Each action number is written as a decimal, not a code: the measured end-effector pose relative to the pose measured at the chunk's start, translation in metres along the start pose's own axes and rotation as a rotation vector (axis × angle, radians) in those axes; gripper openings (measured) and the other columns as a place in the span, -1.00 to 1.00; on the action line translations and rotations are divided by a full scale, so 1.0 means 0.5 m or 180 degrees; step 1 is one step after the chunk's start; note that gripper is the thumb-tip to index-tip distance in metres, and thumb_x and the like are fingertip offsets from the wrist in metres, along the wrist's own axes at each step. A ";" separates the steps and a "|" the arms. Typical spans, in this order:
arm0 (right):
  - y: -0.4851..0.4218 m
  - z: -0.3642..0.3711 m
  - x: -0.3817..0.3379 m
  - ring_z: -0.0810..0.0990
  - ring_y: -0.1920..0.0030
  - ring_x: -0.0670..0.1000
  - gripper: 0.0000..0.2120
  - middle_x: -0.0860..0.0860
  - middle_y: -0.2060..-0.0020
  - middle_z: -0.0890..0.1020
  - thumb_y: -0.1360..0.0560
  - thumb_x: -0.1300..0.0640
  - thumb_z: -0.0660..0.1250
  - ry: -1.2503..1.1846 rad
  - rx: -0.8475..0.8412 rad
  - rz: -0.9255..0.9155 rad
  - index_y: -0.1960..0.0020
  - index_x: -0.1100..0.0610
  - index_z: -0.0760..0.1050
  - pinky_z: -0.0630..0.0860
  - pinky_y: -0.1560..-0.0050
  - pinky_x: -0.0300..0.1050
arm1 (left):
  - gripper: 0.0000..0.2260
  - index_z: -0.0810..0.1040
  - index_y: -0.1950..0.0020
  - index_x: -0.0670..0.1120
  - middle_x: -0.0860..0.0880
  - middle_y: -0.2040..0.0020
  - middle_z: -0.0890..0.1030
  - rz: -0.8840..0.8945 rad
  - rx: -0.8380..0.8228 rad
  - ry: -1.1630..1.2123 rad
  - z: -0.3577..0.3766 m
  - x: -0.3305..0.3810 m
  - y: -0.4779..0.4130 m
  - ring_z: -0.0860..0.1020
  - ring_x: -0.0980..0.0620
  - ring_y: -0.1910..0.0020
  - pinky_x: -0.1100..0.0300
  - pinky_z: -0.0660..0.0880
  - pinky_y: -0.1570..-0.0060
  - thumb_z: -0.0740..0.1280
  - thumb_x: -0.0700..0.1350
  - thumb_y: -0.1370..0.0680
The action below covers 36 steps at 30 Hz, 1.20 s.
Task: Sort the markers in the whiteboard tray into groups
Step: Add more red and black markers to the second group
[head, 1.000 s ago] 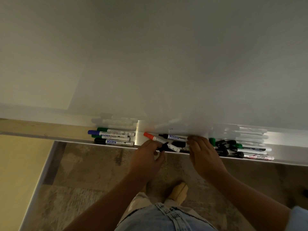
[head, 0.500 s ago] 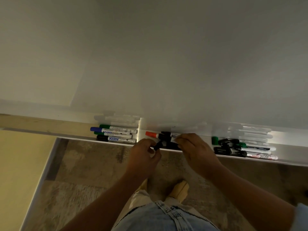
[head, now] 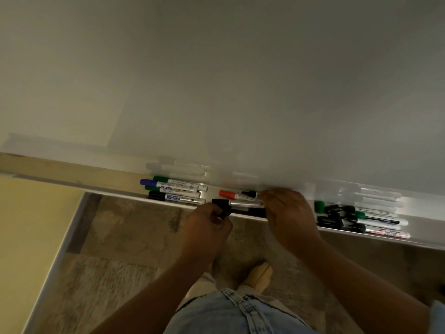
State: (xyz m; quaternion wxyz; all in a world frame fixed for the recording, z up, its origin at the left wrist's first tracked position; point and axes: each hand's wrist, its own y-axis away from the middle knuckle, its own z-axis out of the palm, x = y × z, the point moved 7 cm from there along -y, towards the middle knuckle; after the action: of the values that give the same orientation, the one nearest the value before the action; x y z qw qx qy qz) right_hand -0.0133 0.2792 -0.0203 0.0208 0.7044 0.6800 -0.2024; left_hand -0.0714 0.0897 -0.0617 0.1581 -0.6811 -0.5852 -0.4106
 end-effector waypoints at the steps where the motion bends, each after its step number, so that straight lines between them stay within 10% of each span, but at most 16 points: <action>1: 0.008 -0.008 0.015 0.65 -0.03 0.11 -0.73 0.09 0.00 0.70 -0.40 0.28 0.42 0.0100 -0.0056 0.0135 -0.10 0.17 0.63 0.50 -0.13 0.04 | -0.79 0.57 -0.02 0.06 0.16 0.16 0.62 0.0027 -0.0013 0.0032 0.002 0.002 0.000 0.58 0.25 0.19 0.31 0.50 0.28 0.44 0.01 -0.42; 18: 0.025 -0.036 0.065 0.66 0.19 0.18 -0.82 0.15 0.17 0.69 -0.37 0.25 0.48 0.0672 -0.0297 0.0286 0.02 0.21 0.66 0.57 0.14 0.01 | -0.79 0.57 -0.02 -0.01 0.13 0.16 0.58 0.0572 -0.0010 0.0177 0.014 0.051 -0.007 0.57 0.24 0.18 0.33 0.51 0.26 0.48 -0.16 -0.42; 29: 0.041 -0.208 0.018 0.60 0.12 -0.15 -0.64 -0.10 0.10 0.62 -0.39 0.39 0.44 -0.1492 0.0126 0.0885 -0.13 0.12 0.62 0.53 0.15 -0.37 | -0.78 0.62 -0.13 -0.17 -0.07 0.00 0.68 0.0777 -0.0778 0.2208 -0.068 0.134 0.000 0.65 -0.01 0.03 0.22 0.56 0.07 0.35 -0.31 -0.51; 36: 0.033 -0.262 -0.016 0.54 0.11 -0.20 -0.66 -0.05 0.11 0.56 -0.42 0.29 0.32 -0.1647 0.0215 0.0794 -0.14 0.04 0.57 0.39 0.17 -0.51 | -0.78 0.62 -0.11 -0.10 0.01 0.03 0.66 0.1038 -0.0664 0.2257 -0.116 0.181 0.008 0.64 0.02 0.08 0.20 0.56 0.04 0.37 -0.23 -0.49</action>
State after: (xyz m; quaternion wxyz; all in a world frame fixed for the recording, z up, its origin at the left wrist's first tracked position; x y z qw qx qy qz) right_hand 0.0363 0.3105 0.0984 0.1948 0.7079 0.5531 -0.3938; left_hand -0.0913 0.1084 0.0424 0.3433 -0.5935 -0.3338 -0.6469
